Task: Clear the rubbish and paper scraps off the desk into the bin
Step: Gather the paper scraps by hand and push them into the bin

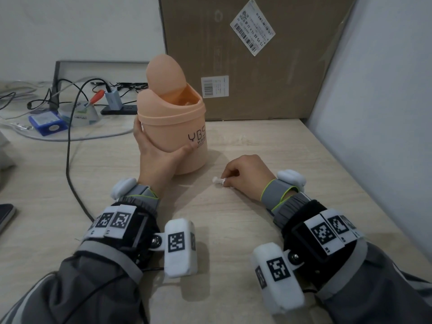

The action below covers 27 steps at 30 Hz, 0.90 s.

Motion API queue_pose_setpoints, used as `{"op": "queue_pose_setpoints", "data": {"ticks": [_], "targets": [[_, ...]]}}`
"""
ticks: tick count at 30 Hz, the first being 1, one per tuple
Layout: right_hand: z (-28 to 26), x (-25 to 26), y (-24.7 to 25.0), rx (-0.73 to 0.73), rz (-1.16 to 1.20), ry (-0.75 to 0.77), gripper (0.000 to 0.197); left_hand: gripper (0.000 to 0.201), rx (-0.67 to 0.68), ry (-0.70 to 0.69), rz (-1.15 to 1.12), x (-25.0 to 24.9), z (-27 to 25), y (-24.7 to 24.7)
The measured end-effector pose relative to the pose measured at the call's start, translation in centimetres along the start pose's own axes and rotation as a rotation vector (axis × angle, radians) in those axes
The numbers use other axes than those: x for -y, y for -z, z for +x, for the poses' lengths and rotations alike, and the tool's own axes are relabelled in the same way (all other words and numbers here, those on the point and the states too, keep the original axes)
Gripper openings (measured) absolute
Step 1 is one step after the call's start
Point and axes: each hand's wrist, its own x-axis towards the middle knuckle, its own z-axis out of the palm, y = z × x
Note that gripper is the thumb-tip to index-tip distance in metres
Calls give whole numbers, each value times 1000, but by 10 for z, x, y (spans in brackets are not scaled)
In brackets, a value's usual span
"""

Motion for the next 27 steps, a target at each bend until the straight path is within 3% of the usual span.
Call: {"op": "queue_pose_setpoints", "data": {"ticks": [4, 12, 19, 23, 27], "targets": [[1, -4, 1, -126, 108, -83, 8, 136, 3, 1, -3, 0, 0, -1], [2, -8, 15, -493, 556, -184, 6, 139, 55, -22, 23, -3, -2, -1], [2, 15, 43, -704, 845, -13, 19, 141, 140, -58, 56, -7, -5, -1], [13, 44, 65, -749, 742, 144, 18, 142, 177, -67, 57, -7, -6, -2], [32, 66, 69, -711, 692, 193, 16, 142, 210, -73, 56, -7, -6, -3]]}}
